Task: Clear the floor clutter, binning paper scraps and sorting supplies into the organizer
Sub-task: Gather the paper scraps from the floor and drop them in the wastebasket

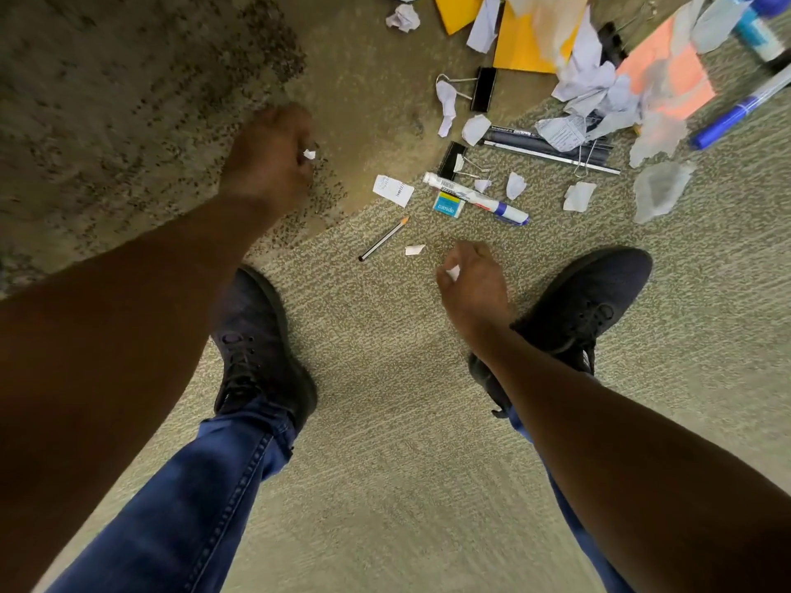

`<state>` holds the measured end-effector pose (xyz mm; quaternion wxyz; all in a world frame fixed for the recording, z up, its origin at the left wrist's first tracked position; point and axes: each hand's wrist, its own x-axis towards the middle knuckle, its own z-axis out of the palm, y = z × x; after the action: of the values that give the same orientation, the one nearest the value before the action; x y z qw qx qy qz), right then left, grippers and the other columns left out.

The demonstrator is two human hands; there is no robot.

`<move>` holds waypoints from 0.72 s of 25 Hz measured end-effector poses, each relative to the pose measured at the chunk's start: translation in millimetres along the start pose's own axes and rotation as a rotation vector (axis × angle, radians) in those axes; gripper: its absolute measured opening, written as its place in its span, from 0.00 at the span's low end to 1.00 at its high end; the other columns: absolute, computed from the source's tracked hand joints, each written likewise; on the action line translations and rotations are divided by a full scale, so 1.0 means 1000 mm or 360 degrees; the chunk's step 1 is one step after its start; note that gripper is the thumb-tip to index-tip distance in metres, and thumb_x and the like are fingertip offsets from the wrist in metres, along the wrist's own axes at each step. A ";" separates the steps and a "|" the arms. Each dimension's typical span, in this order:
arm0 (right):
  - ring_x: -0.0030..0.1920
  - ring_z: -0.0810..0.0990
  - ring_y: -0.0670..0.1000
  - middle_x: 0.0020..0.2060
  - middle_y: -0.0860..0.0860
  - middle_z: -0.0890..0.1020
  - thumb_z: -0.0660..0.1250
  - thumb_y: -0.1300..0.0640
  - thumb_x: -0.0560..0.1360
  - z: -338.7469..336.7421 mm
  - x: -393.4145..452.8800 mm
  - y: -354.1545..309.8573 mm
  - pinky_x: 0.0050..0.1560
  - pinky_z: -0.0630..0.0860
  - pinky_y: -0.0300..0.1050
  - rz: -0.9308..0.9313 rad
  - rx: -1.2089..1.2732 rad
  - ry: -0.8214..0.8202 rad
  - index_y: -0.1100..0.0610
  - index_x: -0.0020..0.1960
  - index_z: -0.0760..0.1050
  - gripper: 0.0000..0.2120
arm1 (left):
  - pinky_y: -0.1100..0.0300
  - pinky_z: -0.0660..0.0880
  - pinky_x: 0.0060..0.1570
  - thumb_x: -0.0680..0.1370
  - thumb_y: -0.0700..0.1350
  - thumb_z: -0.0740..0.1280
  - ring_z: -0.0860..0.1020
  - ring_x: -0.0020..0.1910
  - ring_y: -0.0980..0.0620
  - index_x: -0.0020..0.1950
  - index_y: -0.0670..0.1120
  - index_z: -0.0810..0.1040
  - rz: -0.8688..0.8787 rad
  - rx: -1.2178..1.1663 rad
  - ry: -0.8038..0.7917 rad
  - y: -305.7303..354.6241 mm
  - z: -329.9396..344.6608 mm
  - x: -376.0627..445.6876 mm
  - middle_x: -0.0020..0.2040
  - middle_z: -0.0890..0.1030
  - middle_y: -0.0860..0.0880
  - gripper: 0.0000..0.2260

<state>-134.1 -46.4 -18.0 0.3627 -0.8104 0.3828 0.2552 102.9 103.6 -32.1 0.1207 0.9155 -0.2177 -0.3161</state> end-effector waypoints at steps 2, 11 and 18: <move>0.44 0.75 0.52 0.50 0.54 0.75 0.65 0.61 0.76 0.004 0.004 -0.014 0.38 0.66 0.39 -0.0146 -0.0061 -0.0074 0.57 0.54 0.69 0.08 | 0.55 0.73 0.52 0.74 0.35 0.65 0.76 0.51 0.42 0.51 0.42 0.77 0.0054 0.0039 -0.0051 0.001 0.001 0.001 0.56 0.75 0.39 0.07; 0.54 0.76 0.54 0.58 0.55 0.74 0.63 0.62 0.78 0.021 0.021 -0.030 0.49 0.75 0.47 -0.0309 -0.0496 -0.0172 0.57 0.63 0.69 0.14 | 0.52 0.74 0.49 0.77 0.38 0.64 0.76 0.50 0.44 0.47 0.43 0.77 -0.0017 0.0197 -0.0188 0.006 -0.002 0.008 0.55 0.75 0.41 0.03; 0.50 0.73 0.50 0.57 0.55 0.71 0.65 0.61 0.77 -0.011 0.010 -0.024 0.49 0.71 0.39 -0.0095 0.0201 -0.0067 0.62 0.57 0.73 0.10 | 0.72 0.67 0.32 0.76 0.42 0.66 0.76 0.38 0.55 0.45 0.46 0.76 -0.0279 -0.0235 -0.0039 0.044 -0.030 -0.006 0.42 0.79 0.49 0.01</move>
<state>-107.2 -48.1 -8.8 0.4285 -0.7915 0.3660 0.2366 103.2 70.2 9.8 0.1568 0.9157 -0.1144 -0.3519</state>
